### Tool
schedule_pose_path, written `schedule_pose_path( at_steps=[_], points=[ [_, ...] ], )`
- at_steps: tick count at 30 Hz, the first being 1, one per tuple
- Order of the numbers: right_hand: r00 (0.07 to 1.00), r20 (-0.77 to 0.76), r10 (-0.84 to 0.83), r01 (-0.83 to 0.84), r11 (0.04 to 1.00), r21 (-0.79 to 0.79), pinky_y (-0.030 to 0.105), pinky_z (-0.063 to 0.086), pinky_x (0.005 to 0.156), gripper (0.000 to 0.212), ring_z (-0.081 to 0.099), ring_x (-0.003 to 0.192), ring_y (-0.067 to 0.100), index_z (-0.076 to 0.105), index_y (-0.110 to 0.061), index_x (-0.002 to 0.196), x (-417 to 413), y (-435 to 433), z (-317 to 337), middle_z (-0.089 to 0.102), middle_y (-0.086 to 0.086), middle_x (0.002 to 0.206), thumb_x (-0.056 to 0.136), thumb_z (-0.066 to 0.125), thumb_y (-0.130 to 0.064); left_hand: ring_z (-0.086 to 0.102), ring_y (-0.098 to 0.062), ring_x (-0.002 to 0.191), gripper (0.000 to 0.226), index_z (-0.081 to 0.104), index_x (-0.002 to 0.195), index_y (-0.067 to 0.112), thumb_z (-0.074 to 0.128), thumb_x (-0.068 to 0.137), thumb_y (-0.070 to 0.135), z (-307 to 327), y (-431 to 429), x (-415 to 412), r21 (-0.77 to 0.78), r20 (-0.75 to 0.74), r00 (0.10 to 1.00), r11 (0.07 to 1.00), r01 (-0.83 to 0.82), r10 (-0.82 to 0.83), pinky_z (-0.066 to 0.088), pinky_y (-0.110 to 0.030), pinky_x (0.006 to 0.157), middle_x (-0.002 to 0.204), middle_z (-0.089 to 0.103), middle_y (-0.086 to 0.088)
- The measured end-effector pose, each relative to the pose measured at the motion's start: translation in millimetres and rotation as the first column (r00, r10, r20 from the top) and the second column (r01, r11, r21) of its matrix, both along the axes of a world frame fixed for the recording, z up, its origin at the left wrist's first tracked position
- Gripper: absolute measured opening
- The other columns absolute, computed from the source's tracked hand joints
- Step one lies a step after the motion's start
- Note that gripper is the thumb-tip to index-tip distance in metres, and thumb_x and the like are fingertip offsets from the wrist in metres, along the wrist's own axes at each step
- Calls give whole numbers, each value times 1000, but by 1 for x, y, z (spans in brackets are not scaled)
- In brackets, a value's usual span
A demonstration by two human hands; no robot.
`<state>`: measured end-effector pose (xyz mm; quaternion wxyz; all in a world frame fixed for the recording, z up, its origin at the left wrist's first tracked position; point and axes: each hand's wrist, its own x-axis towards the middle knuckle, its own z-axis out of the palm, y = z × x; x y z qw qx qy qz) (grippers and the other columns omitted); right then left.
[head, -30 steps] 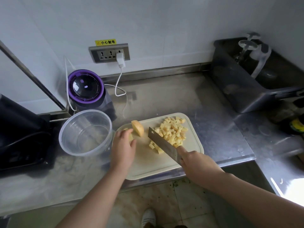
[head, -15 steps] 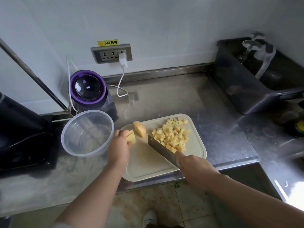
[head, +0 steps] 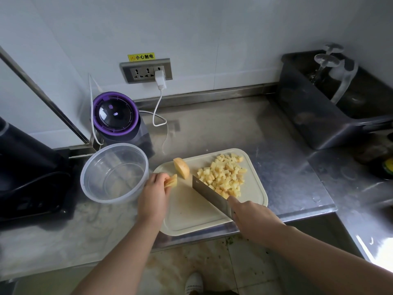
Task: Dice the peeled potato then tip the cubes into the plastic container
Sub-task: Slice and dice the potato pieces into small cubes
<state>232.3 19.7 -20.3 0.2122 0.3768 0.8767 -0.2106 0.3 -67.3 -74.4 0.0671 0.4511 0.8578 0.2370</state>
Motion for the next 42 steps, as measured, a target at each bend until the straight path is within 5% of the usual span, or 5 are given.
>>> schedule_pose_path(
  at_steps=[10, 27, 34, 42],
  points=[
    [1000, 1, 6, -6, 1000, -4, 29, 57, 67, 39, 60, 69, 13, 31, -23, 134, -1, 1, -1, 58, -2, 87, 100, 49, -16, 55, -26, 81, 17, 58, 89, 13, 70, 79, 5, 0, -6, -2, 20, -5, 998, 997, 68, -68, 49, -39, 61, 95, 55, -3],
    [1000, -7, 13, -13, 1000, 1, 26, 56, 66, 39, 56, 62, 9, 32, -24, 134, -1, 2, -3, 58, -4, 86, 101, 51, -20, 64, -31, 76, 18, 69, 101, 8, 70, 83, 6, -11, -3, 1, 129, -46, 998, 991, -29, 35, 54, -38, 58, 101, 64, -8],
    [1000, -6, 4, -4, 1000, 0, 26, 57, 67, 39, 60, 67, 12, 32, -24, 135, -1, 2, -3, 60, -2, 90, 101, 50, -18, 59, -25, 95, 33, 59, 116, 13, 69, 86, 21, 5, 12, -2, -92, 37, 997, 993, -71, 75, 49, -35, 75, 114, 56, -4],
    [1000, 0, -9, 9, 1000, -2, 32, 60, 69, 40, 65, 74, 17, 31, -23, 135, -3, 2, -2, 61, 1, 91, 100, 48, -14, 60, -27, 95, 32, 59, 108, 11, 70, 82, 25, 16, 44, -18, -371, 121, 988, 927, -45, 97, 53, -40, 80, 104, 62, -8]
  ],
)
